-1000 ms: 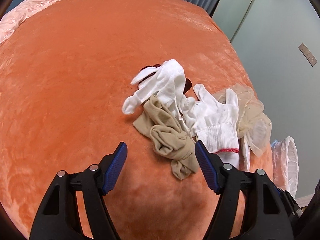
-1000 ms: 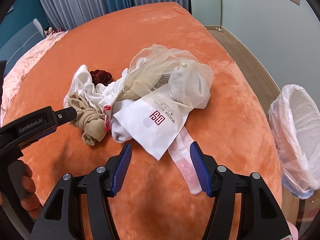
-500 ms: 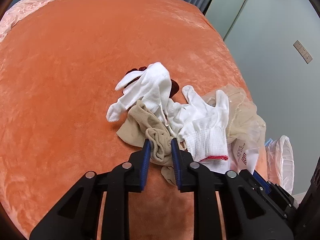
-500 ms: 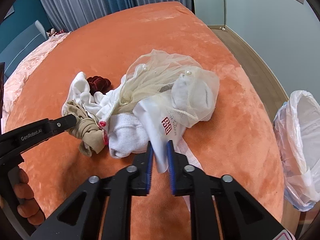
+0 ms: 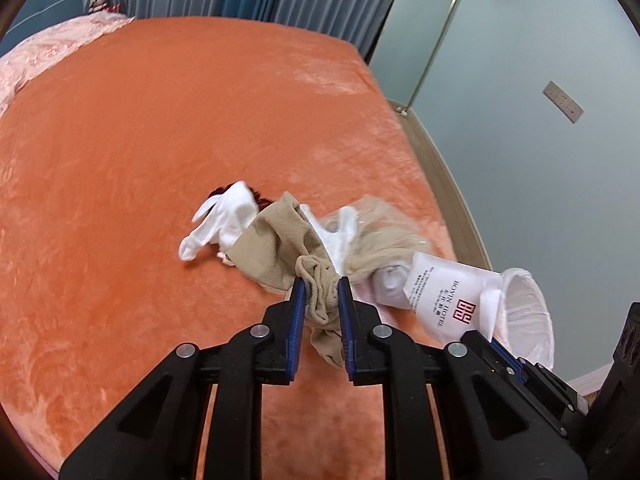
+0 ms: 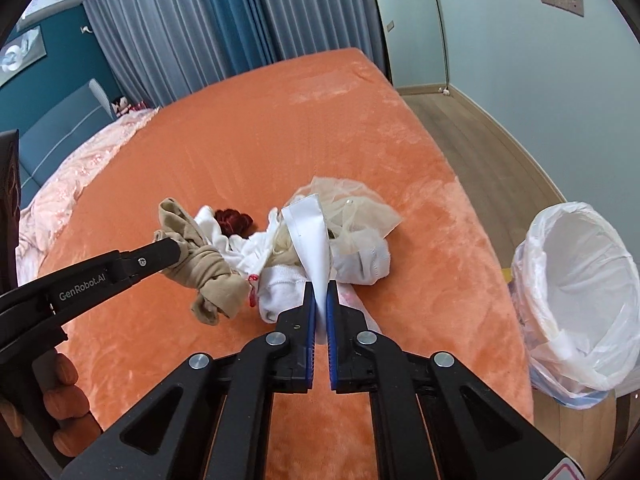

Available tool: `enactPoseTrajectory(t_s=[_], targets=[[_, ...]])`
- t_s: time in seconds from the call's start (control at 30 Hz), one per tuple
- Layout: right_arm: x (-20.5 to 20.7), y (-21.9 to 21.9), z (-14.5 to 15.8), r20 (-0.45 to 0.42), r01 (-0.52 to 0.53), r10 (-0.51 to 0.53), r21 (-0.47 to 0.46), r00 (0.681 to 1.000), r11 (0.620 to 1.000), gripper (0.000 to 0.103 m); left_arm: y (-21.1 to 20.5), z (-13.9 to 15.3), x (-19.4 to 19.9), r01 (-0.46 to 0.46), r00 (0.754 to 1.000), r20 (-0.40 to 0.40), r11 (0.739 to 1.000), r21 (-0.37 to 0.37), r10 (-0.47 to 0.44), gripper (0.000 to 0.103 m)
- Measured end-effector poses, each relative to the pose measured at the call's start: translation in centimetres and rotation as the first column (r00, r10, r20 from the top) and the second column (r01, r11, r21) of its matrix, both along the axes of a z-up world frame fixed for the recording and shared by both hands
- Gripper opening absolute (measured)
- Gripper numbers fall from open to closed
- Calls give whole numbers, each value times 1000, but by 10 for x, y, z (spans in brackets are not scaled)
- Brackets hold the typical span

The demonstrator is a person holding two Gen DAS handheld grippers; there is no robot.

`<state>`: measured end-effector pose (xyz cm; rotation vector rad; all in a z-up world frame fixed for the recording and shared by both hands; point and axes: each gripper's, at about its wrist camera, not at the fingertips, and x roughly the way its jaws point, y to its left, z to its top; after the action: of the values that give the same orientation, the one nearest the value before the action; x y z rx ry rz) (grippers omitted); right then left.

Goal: Collect trash
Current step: 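Carry stocking and paper bag over the bin and open both tools to drop them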

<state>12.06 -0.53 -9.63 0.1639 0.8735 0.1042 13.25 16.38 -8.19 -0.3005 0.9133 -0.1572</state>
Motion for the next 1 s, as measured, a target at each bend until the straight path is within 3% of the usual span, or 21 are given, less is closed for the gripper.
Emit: enactPoseTrajectory(t_s=[0.5,1.0], targets=[[-69,-75,78,169,122,-127,39,977,992,5,-98,78,-57,171,971,158,983,62,-179,16],[-116,-167,96,221,276,-286,75,932,958,5,-198,105,-88,324,917,204,939,116,-342,16]])
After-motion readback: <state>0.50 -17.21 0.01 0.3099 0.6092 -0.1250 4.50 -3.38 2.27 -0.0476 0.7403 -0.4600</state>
